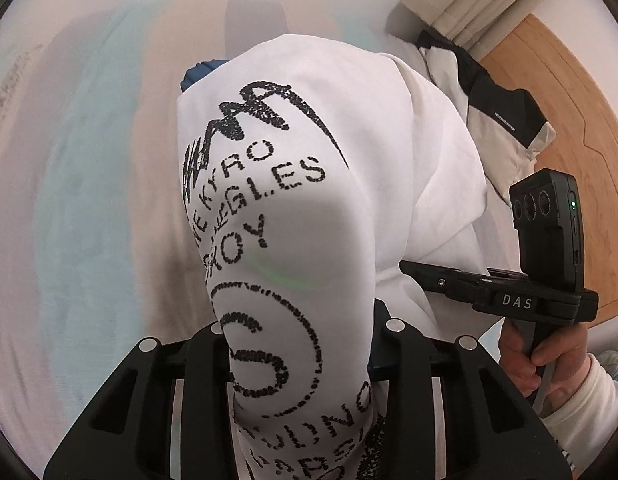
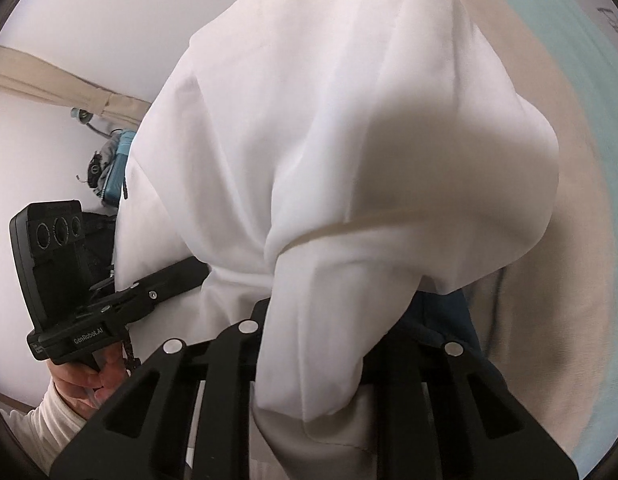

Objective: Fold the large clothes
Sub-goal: 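Grasp the white bundle with the right tool while the left tool holds it, then carry the white bundle with both tools and set it on the bed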

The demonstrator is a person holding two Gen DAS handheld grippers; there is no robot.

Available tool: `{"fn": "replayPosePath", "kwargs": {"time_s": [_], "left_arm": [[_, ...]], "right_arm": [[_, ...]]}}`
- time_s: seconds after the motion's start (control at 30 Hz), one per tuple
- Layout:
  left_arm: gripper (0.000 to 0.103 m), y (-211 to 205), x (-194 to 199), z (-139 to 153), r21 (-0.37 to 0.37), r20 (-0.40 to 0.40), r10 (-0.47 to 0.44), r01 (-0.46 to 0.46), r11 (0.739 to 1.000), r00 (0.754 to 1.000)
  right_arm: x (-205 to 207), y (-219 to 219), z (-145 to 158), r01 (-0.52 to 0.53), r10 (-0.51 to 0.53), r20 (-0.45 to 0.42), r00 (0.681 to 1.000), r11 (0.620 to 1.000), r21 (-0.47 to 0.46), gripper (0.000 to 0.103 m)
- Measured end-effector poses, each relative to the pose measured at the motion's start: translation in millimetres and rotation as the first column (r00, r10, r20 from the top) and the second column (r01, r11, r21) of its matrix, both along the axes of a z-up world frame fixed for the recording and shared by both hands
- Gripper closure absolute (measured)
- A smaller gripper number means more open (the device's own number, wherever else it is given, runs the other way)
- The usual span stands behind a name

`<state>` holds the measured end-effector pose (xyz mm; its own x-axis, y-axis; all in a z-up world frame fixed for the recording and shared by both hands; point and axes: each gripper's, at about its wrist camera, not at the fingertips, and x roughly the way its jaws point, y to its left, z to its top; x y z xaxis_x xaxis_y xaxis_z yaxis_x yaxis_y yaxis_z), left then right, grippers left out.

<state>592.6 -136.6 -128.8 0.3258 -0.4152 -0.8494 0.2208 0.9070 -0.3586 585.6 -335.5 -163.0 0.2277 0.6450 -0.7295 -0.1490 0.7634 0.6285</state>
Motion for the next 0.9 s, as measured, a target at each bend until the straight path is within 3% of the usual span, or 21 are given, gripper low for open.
{"fn": "replayPosePath", "kwargs": {"time_s": [0.17,0.37,0.6,0.9], "left_arm": [[0.069,34.6,-9.6,32.8,0.009,0.043,0.034,-0.035,0.999,0.998],[0.069,106.3,-34.3,82.9,0.011,0.114,0.053,-0.054,0.998,0.992],[0.069,231.0,-71.0,137.6,0.026,0.159,0.110,-0.115,0.993,0.981],[0.069,392.8,-114.5,179.7,0.063,0.216,0.174,-0.192,0.979,0.961]], "right_arm": [[-6.6,29.6,26.8,-0.034,0.035,0.046,0.998,0.999,-0.010,0.085],[-25.3,95.7,74.7,-0.072,0.076,0.124,0.989,0.997,-0.041,0.085],[-48.6,202.7,116.9,-0.119,0.120,0.184,0.976,0.993,-0.015,0.085],[-73.9,359.7,150.0,-0.201,0.208,0.246,0.947,0.978,-0.054,0.085]]}}
